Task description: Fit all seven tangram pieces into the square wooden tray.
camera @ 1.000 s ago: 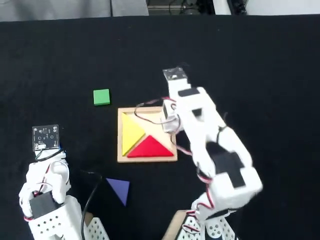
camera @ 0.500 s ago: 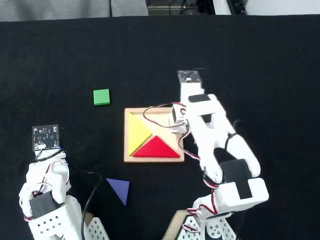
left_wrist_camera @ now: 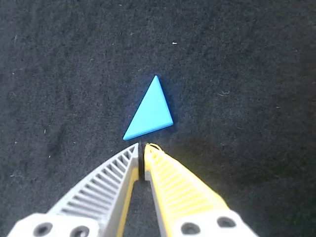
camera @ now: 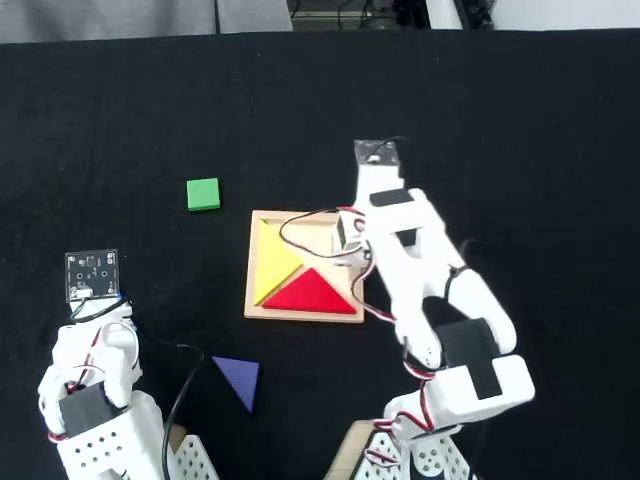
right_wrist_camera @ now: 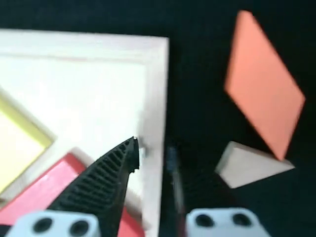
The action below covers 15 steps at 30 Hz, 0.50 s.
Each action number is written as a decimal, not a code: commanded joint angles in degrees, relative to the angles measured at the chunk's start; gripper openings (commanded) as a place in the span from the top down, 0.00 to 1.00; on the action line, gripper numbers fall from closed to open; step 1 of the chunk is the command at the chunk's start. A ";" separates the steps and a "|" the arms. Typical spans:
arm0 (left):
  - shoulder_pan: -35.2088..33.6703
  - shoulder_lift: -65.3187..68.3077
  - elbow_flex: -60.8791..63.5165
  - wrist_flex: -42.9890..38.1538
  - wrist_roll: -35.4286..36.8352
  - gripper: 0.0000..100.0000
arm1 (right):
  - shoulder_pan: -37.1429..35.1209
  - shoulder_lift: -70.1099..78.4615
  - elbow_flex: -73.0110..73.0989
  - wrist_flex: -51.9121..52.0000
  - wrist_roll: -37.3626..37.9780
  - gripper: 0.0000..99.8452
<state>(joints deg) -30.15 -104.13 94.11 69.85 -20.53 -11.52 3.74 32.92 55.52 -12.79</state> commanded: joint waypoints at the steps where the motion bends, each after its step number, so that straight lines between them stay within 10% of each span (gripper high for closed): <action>1: 0.84 -0.44 -0.22 -0.09 -0.35 0.97 | -4.22 -0.31 -3.30 -0.62 1.76 0.82; 15: 0.84 -0.44 -0.22 -0.09 -0.35 0.97 | -5.63 -23.08 3.03 12.31 24.44 0.96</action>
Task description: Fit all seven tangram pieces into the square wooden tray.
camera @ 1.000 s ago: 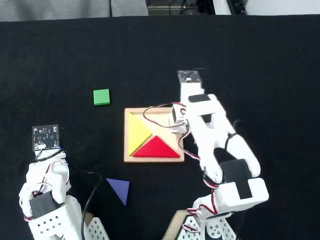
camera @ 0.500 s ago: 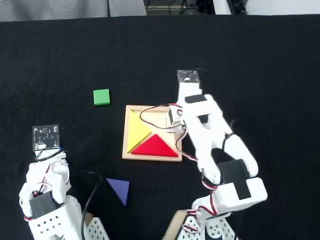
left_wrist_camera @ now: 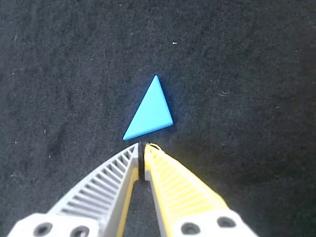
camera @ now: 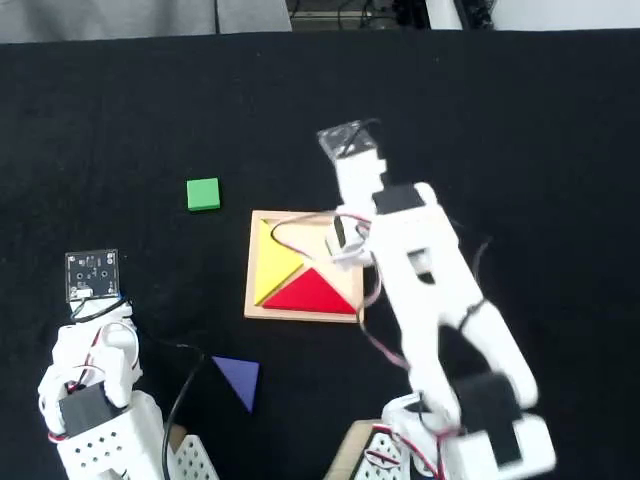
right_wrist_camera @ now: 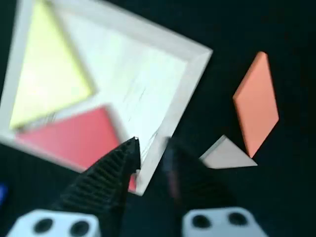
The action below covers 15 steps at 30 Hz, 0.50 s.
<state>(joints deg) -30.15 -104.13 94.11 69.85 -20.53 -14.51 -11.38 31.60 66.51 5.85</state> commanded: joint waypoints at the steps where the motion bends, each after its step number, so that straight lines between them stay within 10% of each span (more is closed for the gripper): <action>1: 0.84 -0.44 -0.22 -0.09 -0.35 0.97 | -2.64 -8.13 5.58 1.32 5.98 0.97; 15: 0.84 -0.44 -0.22 -0.09 -0.35 0.97 | -2.99 9.36 2.77 1.85 6.15 0.99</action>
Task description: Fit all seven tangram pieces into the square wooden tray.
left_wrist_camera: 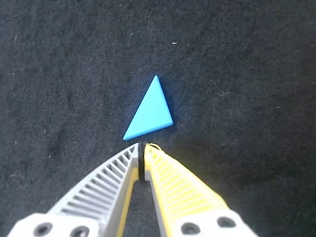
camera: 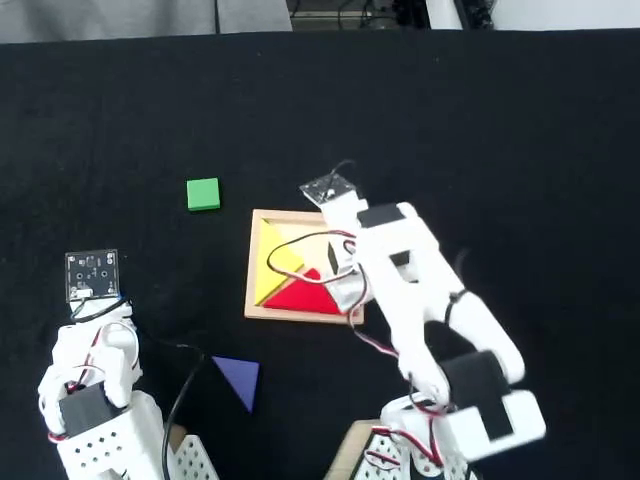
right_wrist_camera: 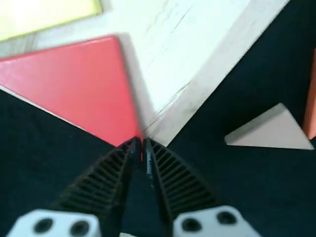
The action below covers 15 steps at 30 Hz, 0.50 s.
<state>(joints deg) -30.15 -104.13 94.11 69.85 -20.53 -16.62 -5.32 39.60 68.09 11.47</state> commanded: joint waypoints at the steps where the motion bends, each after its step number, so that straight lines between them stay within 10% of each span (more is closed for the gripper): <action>1: 0.84 -0.44 -0.22 -0.09 -0.35 0.97 | -0.88 4.35 -5.85 0.09 0.35 0.99; 10: 0.84 -0.44 -0.22 -0.09 -0.35 0.97 | -0.09 2.95 -11.38 -1.05 -2.11 0.99; 15: 0.84 -0.44 -0.31 0.00 -0.35 0.97 | 12.04 -6.02 -11.12 -6.07 -1.05 0.99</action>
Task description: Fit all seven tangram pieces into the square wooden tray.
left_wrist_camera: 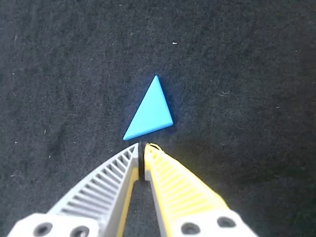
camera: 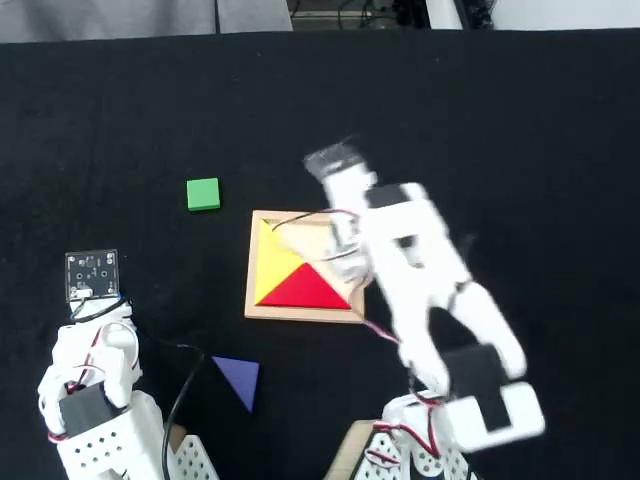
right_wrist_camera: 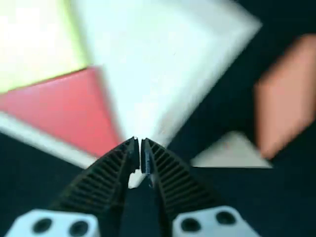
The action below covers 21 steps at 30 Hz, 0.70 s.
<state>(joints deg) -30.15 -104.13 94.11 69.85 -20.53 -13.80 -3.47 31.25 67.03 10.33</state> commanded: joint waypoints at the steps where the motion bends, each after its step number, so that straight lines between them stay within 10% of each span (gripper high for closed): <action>1: 0.84 -0.44 -0.31 0.00 -0.35 0.97 | 11.69 -8.66 -2.33 -6.68 0.62 0.99; 11: 0.84 -0.44 -0.31 0.18 -0.35 0.97 | 13.27 4.44 -4.00 -9.67 15.21 0.82; 21: 0.84 -0.44 -0.40 0.26 -0.35 0.97 | 13.80 8.31 -8.84 -11.25 21.19 0.86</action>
<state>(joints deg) -30.15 -104.13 94.11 69.85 -20.53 -1.14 5.85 26.77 56.57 30.46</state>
